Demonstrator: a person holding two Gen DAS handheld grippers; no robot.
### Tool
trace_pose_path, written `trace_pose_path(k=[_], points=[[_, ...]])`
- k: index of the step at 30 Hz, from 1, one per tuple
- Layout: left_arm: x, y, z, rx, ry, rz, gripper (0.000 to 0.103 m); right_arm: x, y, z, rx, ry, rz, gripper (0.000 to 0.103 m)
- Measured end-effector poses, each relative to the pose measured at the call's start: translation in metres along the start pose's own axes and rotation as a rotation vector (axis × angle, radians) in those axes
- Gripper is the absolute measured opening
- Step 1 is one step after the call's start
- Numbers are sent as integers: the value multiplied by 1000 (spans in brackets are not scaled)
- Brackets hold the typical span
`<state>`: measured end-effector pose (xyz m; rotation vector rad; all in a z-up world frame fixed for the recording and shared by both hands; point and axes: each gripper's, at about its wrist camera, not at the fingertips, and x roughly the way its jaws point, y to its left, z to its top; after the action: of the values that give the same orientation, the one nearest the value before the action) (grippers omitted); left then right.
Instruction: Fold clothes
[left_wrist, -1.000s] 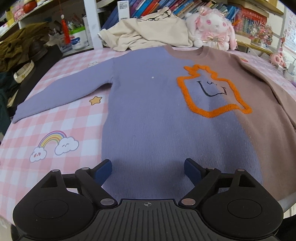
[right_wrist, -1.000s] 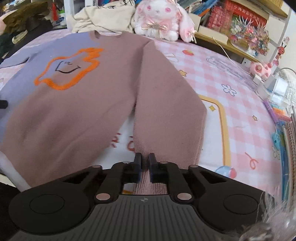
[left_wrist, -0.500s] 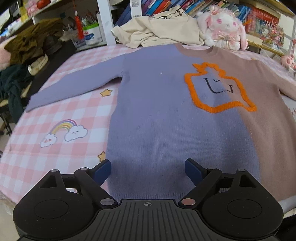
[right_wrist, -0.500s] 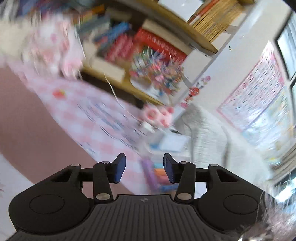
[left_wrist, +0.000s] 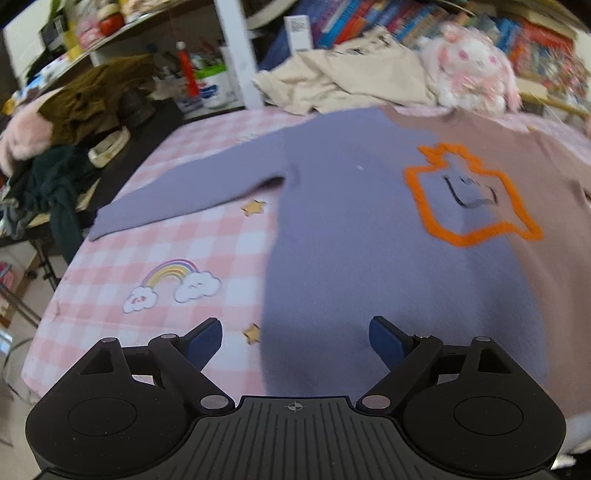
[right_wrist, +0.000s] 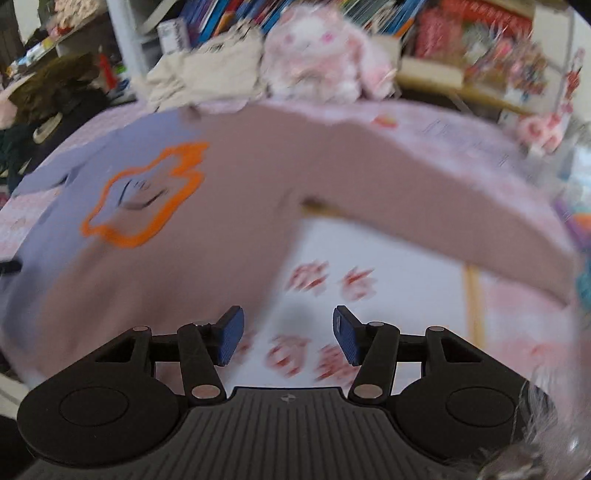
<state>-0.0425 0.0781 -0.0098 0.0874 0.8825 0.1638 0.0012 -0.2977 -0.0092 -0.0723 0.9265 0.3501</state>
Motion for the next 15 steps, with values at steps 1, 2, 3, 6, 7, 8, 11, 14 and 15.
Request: trace_pose_path(k=[1, 2, 3, 6, 7, 8, 11, 14, 15], points=[[2, 3, 1, -23, 5, -6, 89, 2, 6, -1, -9, 11, -4, 55], [4, 5, 0, -43, 12, -12, 88, 4, 11, -3, -16, 21, -8, 56], [7, 8, 0, -61, 19, -17, 88, 5, 13, -2, -13, 23, -15, 57], [12, 14, -4, -126, 34, -24, 83, 7, 11, -2, 5, 32, -1, 55], [14, 17, -5, -151, 37, -30, 77, 8, 9, -3, 19, 36, 7, 49], [15, 20, -6, -177, 44, -41, 70, 9, 7, -3, 37, 42, 16, 47], [17, 23, -9, -215, 62, -68, 55, 13, -3, -2, 75, 35, 45, 20], [14, 20, -10, -206, 60, -93, 40, 17, -16, 3, 107, 34, 19, 2], [13, 19, -10, -210, 61, -102, 37, 17, -21, 5, 118, 25, -6, 2]])
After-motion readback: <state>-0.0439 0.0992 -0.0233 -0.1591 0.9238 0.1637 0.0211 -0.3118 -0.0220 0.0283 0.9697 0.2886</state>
